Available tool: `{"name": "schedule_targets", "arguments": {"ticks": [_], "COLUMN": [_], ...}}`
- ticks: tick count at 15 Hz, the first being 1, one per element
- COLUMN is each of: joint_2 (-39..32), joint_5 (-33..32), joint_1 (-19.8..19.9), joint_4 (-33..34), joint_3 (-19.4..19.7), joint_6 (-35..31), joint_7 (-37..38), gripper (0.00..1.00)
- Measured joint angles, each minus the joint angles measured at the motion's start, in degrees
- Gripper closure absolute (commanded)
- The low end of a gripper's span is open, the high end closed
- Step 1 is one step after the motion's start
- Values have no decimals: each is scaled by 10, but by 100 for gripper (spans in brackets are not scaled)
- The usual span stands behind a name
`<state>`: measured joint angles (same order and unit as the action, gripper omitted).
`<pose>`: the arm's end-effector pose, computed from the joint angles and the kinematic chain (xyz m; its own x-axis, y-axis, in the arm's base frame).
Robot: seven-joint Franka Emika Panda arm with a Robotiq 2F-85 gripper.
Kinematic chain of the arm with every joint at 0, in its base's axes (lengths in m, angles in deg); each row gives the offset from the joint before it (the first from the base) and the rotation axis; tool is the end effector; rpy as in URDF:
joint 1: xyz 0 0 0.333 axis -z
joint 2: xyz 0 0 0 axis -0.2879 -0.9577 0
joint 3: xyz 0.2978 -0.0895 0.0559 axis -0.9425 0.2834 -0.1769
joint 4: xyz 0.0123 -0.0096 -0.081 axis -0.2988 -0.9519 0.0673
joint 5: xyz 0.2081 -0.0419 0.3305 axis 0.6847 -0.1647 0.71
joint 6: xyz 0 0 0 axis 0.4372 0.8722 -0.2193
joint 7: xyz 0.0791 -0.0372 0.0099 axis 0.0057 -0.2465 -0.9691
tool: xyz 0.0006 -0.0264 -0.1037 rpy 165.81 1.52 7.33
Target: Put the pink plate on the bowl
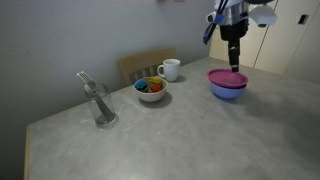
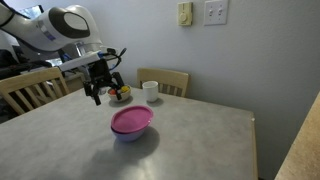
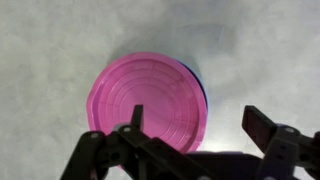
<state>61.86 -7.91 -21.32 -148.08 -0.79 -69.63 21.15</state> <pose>0.5878 -0.0015 0.2999 0.8789 0.3884 -0.2769 0.4527 -0.8621 0.2277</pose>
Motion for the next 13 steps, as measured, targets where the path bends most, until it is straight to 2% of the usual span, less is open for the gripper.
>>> {"name": "schedule_targets", "arguments": {"ticks": [6,8,13], "joint_2": [80,87,82], "joint_5": [120,122,121], "joint_1": [80,89,81], "joint_4": [1,2,2], "joint_3": [3,3,-2], "joint_6": [154,160,160], "joint_7": [-197,-204,-196], "gripper": [0,0,0]}}
